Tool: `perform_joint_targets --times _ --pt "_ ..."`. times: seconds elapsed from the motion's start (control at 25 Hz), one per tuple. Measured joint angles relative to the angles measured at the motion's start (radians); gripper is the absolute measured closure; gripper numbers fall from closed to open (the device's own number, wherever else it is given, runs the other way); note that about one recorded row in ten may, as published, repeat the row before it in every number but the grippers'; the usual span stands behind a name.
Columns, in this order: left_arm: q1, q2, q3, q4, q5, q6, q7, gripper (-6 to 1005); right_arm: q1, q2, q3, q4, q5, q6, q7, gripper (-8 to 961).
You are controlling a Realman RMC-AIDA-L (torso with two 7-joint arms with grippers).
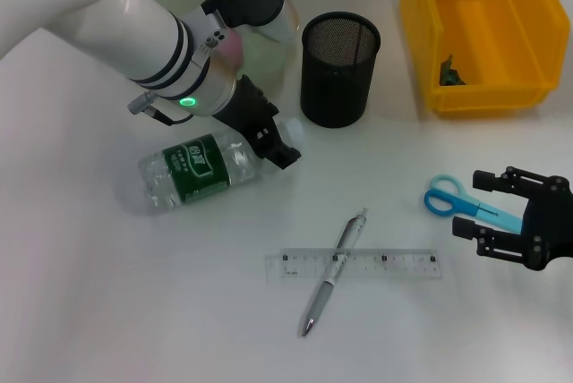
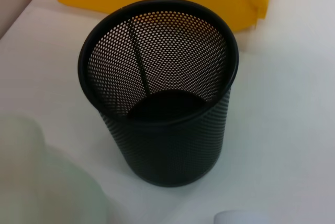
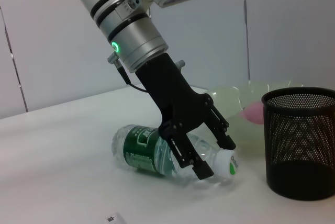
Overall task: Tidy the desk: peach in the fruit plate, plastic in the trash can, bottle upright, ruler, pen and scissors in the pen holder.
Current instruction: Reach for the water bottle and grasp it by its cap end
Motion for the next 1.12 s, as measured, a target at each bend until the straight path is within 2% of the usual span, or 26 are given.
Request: perform_joint_targets --times 0.72,0.96,1.12 --pt "0.000 0.000 0.006 -0.015 -0.026 -0.014 0.037 235 0.002 0.001 0.001 0.001 0.000 0.006 0.000 207" --pt "0.000 0.000 0.061 -0.015 -0.026 -0.043 0.033 235 0.003 0.003 0.000 0.002 0.000 0.013 0.000 207" --pt "-0.001 0.000 0.064 -0.015 -0.026 -0.055 0.031 369 0.003 0.004 0.001 0.002 0.000 0.013 0.000 208"
